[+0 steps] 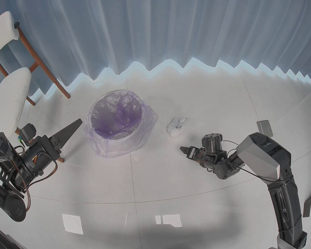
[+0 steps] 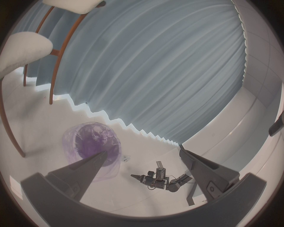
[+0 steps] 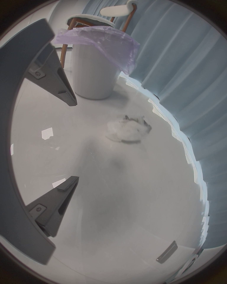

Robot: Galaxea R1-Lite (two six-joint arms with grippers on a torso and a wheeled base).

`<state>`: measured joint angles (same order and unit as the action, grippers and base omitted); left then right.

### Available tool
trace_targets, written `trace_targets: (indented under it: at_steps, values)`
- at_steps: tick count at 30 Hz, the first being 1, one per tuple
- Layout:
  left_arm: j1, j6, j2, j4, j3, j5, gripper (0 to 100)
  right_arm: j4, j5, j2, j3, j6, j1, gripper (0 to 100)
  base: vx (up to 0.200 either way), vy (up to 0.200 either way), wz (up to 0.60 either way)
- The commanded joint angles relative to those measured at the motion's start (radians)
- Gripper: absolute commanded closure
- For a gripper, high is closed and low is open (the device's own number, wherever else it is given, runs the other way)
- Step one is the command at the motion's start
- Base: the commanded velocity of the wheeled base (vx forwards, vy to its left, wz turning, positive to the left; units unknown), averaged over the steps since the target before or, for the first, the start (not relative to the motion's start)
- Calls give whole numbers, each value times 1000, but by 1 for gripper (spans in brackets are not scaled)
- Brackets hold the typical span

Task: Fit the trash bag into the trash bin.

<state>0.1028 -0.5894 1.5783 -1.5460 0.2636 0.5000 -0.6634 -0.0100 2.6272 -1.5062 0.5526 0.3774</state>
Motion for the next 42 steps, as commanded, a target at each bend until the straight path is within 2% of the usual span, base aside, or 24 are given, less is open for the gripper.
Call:
trace_targets:
  at_steps: [1, 2, 3, 6, 12, 22, 30, 37, 42]
  values:
    - [-21, 49, 6, 0, -14, 2, 0, 5, -5, 48, -68, -2, 18, 0, 0, 0, 0]
    - [-21, 49, 6, 0, -14, 2, 0, 5, -5, 48, -68, -2, 18, 0, 0, 0, 0]
    - [-35, 89, 3, 0, -32, 0, 0, 13, -15, 74, -135, -6, 20, 0, 0, 0, 0]
    - [-54, 91, -9, 0, -44, 3, 0, 56, -19, 96, -224, -6, 20, 0, 0, 0, 0]
    - [-66, 88, -21, 1, -44, 3, 0, 139, -45, 131, -401, 3, 5, 0, 200, 0, 0]
    - [-58, 91, -21, 0, -35, 0, 0, 173, -45, 139, -433, 3, 0, 0, 200, 0, 0]
    - [-46, 91, -23, 0, -24, -5, 0, 243, -45, 220, -494, -3, 3, 0, 0, 0, 0]
    - [-46, 91, -21, 0, -23, -5, 0, 396, -47, 332, -494, -2, 0, 0, 0, 0, 0]
    - [-46, 92, -21, 0, -26, -3, 0, 453, -53, 401, -494, 0, -3, 0, 0, 0, 0]
